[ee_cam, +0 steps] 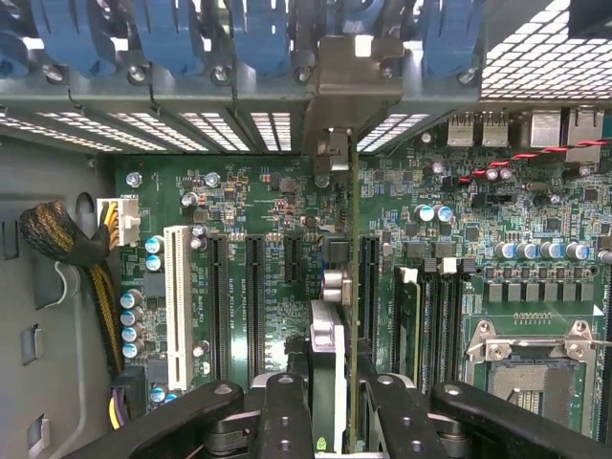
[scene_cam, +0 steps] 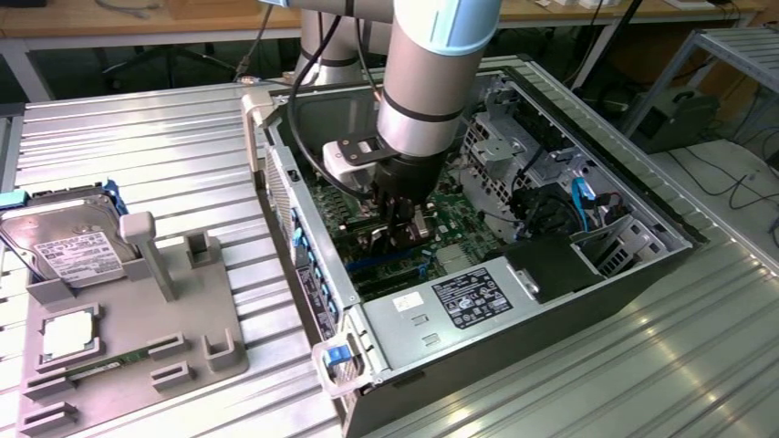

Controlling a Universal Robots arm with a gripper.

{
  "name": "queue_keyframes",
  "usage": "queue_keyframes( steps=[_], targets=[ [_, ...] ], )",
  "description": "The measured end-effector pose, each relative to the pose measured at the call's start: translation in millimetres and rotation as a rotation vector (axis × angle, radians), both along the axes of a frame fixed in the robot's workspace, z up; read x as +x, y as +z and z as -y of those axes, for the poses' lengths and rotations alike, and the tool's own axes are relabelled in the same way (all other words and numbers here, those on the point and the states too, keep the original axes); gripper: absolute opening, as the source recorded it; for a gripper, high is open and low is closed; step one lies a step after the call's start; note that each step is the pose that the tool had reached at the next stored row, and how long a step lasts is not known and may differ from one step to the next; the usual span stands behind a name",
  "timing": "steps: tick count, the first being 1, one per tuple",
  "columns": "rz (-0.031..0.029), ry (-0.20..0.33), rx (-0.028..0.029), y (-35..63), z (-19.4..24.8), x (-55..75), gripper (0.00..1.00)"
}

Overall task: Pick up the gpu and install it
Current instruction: 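Insert the gpu into the slot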

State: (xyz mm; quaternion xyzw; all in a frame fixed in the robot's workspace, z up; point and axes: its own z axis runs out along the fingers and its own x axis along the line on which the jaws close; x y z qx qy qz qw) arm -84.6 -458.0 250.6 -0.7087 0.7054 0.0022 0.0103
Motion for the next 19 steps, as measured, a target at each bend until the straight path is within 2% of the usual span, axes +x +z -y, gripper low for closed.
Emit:
queue_keyframes(
  steps=[19],
  targets=[
    [-0.0004,0.000,0.0001,-2.3,0.0,-2.8,0.28]
  ],
)
